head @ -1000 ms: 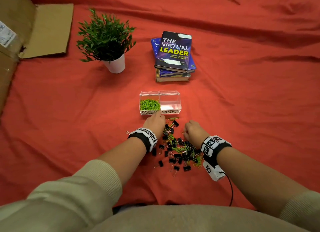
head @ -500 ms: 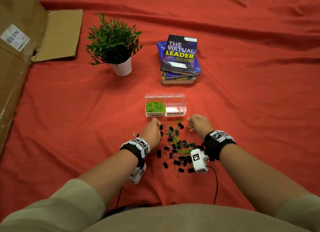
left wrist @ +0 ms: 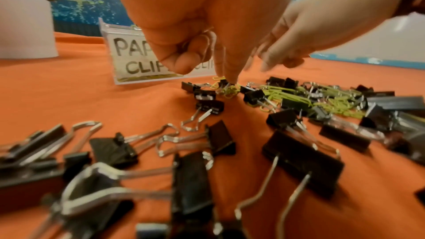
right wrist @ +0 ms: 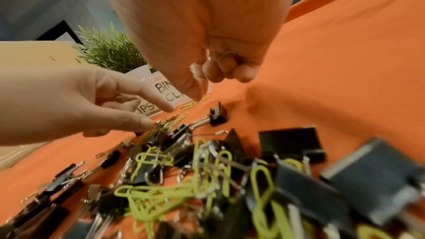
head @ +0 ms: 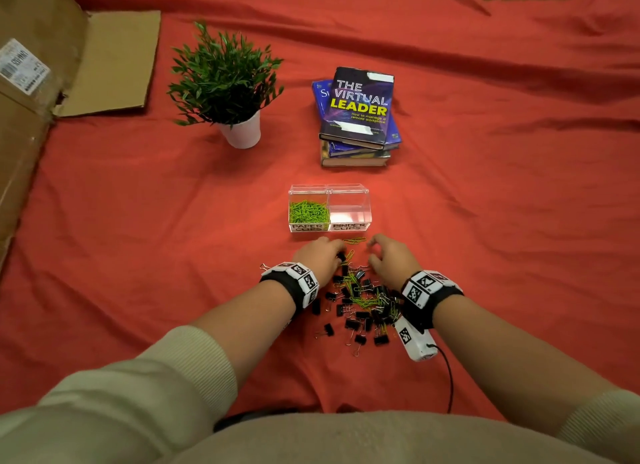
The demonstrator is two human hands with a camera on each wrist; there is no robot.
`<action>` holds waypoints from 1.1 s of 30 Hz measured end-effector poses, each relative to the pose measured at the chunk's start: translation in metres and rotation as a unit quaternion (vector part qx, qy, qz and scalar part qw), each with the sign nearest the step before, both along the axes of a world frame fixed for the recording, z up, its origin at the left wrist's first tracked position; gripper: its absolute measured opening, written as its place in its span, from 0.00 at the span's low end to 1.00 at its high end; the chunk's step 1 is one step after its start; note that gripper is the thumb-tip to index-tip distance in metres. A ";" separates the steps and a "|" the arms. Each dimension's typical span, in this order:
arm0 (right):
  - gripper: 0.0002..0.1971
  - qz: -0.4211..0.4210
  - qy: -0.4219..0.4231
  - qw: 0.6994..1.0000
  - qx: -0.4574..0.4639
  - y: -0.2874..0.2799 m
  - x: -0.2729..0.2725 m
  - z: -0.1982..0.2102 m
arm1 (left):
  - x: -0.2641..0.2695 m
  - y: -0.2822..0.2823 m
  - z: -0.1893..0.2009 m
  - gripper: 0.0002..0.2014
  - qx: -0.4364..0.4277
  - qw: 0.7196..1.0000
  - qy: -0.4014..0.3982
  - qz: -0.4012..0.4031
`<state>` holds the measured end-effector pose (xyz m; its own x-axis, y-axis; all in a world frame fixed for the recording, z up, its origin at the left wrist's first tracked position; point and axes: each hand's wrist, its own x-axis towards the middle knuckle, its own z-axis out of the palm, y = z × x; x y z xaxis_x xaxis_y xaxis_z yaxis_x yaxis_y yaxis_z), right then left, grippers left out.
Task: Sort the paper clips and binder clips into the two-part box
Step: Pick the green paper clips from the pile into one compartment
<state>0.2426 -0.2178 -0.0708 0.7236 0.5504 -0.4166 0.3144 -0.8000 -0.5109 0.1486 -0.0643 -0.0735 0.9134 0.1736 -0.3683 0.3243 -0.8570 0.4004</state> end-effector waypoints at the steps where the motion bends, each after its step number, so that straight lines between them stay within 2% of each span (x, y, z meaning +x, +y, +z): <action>1: 0.15 0.000 -0.008 1.000 -0.001 0.004 0.001 0.001 | 0.001 -0.001 -0.001 0.17 0.011 1.000 0.007 -0.013; 4: 0.23 0.039 -0.047 0.998 -0.032 0.015 -0.002 0.001 | 0.000 -0.002 -0.003 0.13 0.039 0.999 0.004 -0.024; 7: 0.25 0.087 -0.075 0.992 -0.058 0.021 -0.008 -0.004 | -0.004 0.001 -0.002 0.11 0.025 1.000 -0.013 -0.004; 11: 0.15 0.102 -0.102 0.989 -0.027 0.021 -0.011 -0.010 | -0.012 0.017 0.004 0.10 0.009 0.999 -0.020 0.048; 14: 0.07 0.139 -0.122 0.983 -0.022 0.021 -0.011 -0.010 | -0.018 0.032 0.007 0.08 0.036 0.997 0.005 0.063; 17: 0.06 0.174 -0.137 0.975 -0.033 0.022 -0.013 -0.009 | -0.020 0.034 0.008 0.10 0.056 0.997 0.022 0.055; 22: 0.09 0.191 -0.124 0.971 -0.069 0.025 -0.016 -0.008 | -0.012 0.008 0.005 0.14 0.057 0.998 0.003 0.019; 27: 0.08 0.155 -0.071 0.983 -0.069 0.022 -0.016 -0.009 | -0.001 -0.006 -0.001 0.17 0.046 0.999 0.005 0.014; 30: 0.08 0.047 0.007 0.998 -0.029 0.018 -0.010 -0.004 | 0.002 -0.007 -0.003 0.16 0.055 0.998 0.008 0.006; 33: 0.09 -0.028 0.107 0.993 0.032 0.009 0.001 0.005 | 0.003 -0.008 -0.003 0.10 0.077 0.997 0.006 -0.019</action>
